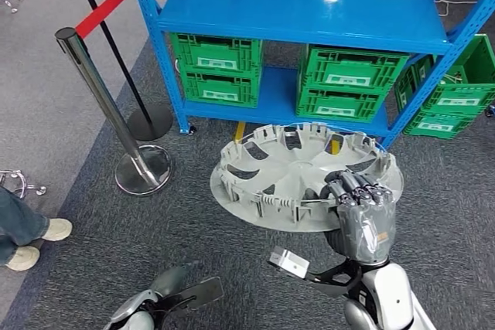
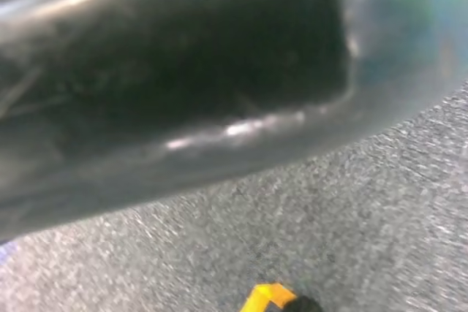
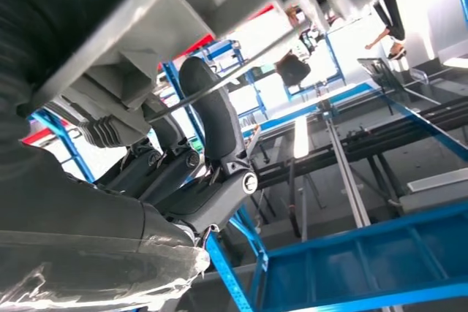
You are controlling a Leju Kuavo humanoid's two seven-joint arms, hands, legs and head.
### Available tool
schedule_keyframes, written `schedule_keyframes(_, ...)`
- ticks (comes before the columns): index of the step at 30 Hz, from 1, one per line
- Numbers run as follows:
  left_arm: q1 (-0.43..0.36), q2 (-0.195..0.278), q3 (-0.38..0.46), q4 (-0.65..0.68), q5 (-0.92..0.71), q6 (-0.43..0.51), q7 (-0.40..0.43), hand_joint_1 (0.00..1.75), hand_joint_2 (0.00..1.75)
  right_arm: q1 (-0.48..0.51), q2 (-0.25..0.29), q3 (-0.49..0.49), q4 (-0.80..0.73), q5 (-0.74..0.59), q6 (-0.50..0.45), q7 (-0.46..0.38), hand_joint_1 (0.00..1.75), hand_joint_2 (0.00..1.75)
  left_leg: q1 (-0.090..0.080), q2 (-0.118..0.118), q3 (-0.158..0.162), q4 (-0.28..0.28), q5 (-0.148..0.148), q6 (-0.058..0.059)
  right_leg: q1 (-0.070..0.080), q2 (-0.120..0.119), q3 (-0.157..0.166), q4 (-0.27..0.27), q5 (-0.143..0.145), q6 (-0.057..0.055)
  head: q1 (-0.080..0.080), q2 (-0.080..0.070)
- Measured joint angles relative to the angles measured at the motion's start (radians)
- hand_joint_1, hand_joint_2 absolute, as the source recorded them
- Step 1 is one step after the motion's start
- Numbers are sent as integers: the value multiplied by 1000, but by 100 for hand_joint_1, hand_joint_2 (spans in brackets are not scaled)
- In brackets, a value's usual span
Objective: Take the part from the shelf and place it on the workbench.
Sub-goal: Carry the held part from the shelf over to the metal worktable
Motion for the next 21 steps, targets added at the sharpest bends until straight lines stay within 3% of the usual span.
schedule_keyframes(1, 1, 2, 0, 3, -6, -1, 0, 0, 0, 5, -2, 0, 1, 4, 0, 3, 175, 175, 4, -7, 7, 0, -6, -3, -1, 0, -25, 48, -8, 2, 0, 0)
schedule_keyframes(2, 2, 3, 0, 5, -12, -1, 1, 0, 0, 12, -5, 0, 1, 7, 0, 7, 175, 175, 9, -18, 16, 0, -14, -9, -4, 0, -35, 58, 9, 7, 0, 0)
schedule_keyframes(4, 5, 5, -2, 9, -25, -1, 6, 0, 0, 32, -13, -1, 1, 17, 0, 15, 175, 175, 23, -43, 33, 7, -35, -29, -18, 7, -8, -34, 96, 28, 0, 0)
schedule_keyframes(5, 8, 6, -5, 10, -30, -1, 9, 0, 0, 44, -19, -3, 2, 24, 0, 20, 175, 175, 29, -57, 38, 15, -47, -41, -29, 26, 13, -88, 131, 45, 2, 0)
schedule_keyframes(6, 11, 7, -8, 11, -34, 0, 12, 0, 0, 57, -25, -5, 2, 32, 0, 25, 175, 175, 33, -70, 35, 27, -60, -52, -39, 46, 34, -133, 148, 56, 5, 0)
schedule_keyframes(8, 24, 11, -16, 15, -42, 11, 14, 0, 0, 80, -36, -12, -1, 48, -1, 34, 175, 175, 33, -91, 11, 45, -78, -70, -52, 74, 42, -152, 127, 59, 9, 0)
schedule_keyframes(10, 41, 13, -23, 94, -47, 99, -53, 0, 0, 116, -49, -28, -26, 58, -1, 37, 175, 175, 30, -99, -17, 49, -88, -81, -60, 58, 20, -140, 104, 43, 5, 0)
schedule_keyframes(12, 64, 10, -23, 274, -41, 252, -229, 0, 0, 193, -69, -65, -80, 56, -1, 24, 175, 175, 32, -43, -33, 81, -113, -114, -64, 42, 19, -128, 88, 28, -4, 0)
schedule_keyframes(14, 88, 6, -23, 441, -38, 339, -374, 0, 0, 280, -84, -111, -131, 43, -1, -4, 175, 175, 44, 39, -59, 179, -159, -157, -57, 25, 52, -130, 67, 17, -11, 0)
schedule_keyframes(15, 94, 4, -24, 501, -41, 350, -401, 0, 0, 311, -88, -132, -149, 36, -1, -20, 175, 175, 50, 59, -81, 239, -179, -166, -52, 14, 71, -133, 57, 14, -13, 0)
schedule_keyframes(16, 93, 2, -24, 550, -44, 348, -406, 0, 0, 331, -89, -148, -164, 31, -1, -35, 175, 175, 52, 66, -103, 283, -187, -163, -47, 0, 90, -138, 49, 10, -17, 0)
schedule_keyframes(17, 88, -1, -24, 591, -46, 344, -402, 0, 0, 344, -89, -161, -176, 28, -1, -48, 175, 175, 48, 68, -117, 300, -178, -150, -41, -14, 107, -144, 42, 5, -21, 0)
schedule_keyframes(18, 83, -5, -24, 625, -48, 339, -397, 0, 0, 351, -89, -169, -188, 26, -1, -60, 175, 175, 38, 68, -117, 282, -151, -126, -34, -27, 124, -153, 37, 1, -25, 0)
schedule_keyframes(19, 79, -8, -24, 653, -50, 334, -393, 0, 0, 355, -89, -174, -198, 25, -1, -68, 175, 175, 20, 70, -101, 231, -111, -92, -26, -40, 140, -165, 34, -2, -29, 0)
schedule_keyframes(21, 78, -8, -25, 695, -55, 326, -387, 0, 0, 356, -87, -180, -212, 24, -1, -76, 175, 175, -38, 96, -49, 101, -41, -7, -12, -61, 173, -190, 34, -5, -31, 0)
